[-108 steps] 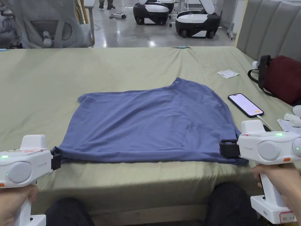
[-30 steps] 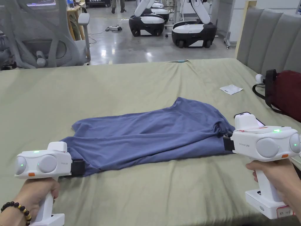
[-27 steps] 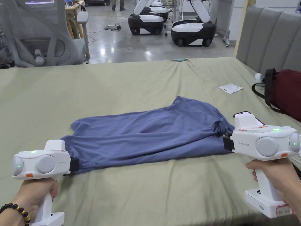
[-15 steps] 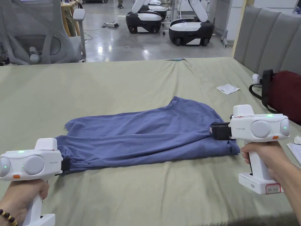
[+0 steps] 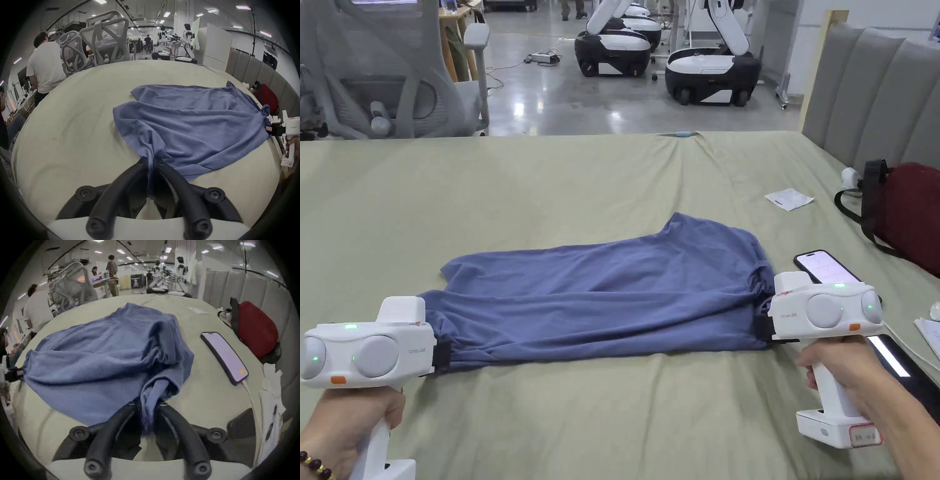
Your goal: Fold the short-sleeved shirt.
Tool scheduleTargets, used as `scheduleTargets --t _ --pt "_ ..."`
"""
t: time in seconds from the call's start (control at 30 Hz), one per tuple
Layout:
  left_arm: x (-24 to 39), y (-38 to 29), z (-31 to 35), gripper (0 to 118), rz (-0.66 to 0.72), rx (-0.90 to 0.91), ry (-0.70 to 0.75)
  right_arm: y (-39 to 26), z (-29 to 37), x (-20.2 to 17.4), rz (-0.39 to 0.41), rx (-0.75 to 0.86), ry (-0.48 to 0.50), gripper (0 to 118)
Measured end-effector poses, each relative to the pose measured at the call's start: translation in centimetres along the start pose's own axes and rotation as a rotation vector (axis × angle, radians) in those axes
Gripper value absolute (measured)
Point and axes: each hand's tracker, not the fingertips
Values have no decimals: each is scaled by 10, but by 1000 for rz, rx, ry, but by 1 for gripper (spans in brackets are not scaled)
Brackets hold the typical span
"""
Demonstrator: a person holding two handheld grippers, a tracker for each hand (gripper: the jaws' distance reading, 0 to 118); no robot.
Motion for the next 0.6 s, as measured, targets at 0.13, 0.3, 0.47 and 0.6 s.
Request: scheduleTargets --t 0.13,0.3,0.47,0.6 --pt "-2 0 12 4 15 17 -1 3 7 -1 -2 12 -26 14" --pt "-3 -3 48 4 -36 67 5 -10 47 1 -11 45 -13 14" --pt "-16 -36 97 4 -37 75 -12 -50 94 1 17 45 -4 14" --pt "-15 -78 112 4 -44 46 -31 -82 107 1 12 10 17 14"
